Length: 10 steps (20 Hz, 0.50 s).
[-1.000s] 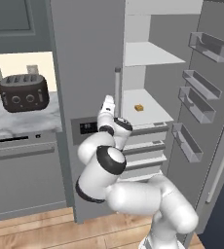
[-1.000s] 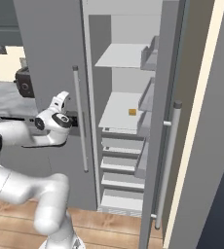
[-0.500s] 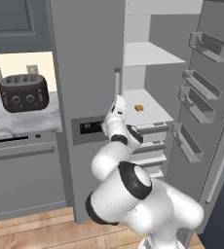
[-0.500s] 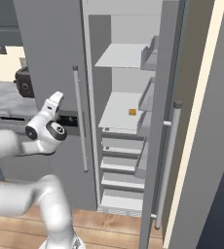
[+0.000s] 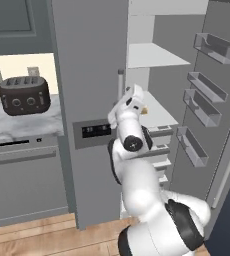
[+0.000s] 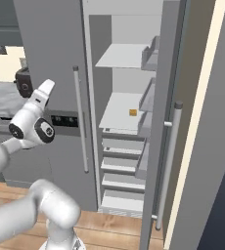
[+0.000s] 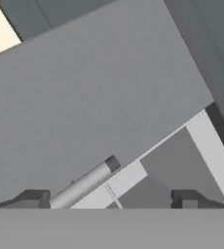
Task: There's a steak in the fridge that needs to be moved to the freezer for freezing. Pick up the steak from the fridge, place it on any shelf in the freezer, and close the fridge and freezer doors when done.
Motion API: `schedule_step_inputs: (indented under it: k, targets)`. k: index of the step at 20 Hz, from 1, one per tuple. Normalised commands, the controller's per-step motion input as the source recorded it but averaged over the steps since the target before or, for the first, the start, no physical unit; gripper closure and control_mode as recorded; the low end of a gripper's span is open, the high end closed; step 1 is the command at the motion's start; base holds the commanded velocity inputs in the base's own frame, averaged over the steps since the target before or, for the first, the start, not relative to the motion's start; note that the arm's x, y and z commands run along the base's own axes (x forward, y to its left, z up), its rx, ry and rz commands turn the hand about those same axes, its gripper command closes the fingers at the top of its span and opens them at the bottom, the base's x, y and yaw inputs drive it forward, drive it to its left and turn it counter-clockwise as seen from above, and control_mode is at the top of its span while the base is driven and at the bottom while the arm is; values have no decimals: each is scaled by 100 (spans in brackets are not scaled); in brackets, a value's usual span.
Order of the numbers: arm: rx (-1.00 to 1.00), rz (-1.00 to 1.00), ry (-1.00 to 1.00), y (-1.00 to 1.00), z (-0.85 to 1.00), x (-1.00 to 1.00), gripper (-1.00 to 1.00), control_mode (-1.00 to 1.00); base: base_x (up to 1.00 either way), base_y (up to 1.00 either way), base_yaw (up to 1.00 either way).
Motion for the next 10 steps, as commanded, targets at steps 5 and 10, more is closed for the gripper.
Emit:
schedule_step_inputs:
  k: [5,10]
  targets:
    - [46,-13,-5,-9,90,-100,-100,-100,0,0,0]
    - [63,-16,1,-13,79,-95,-100,-100,0,0,0]
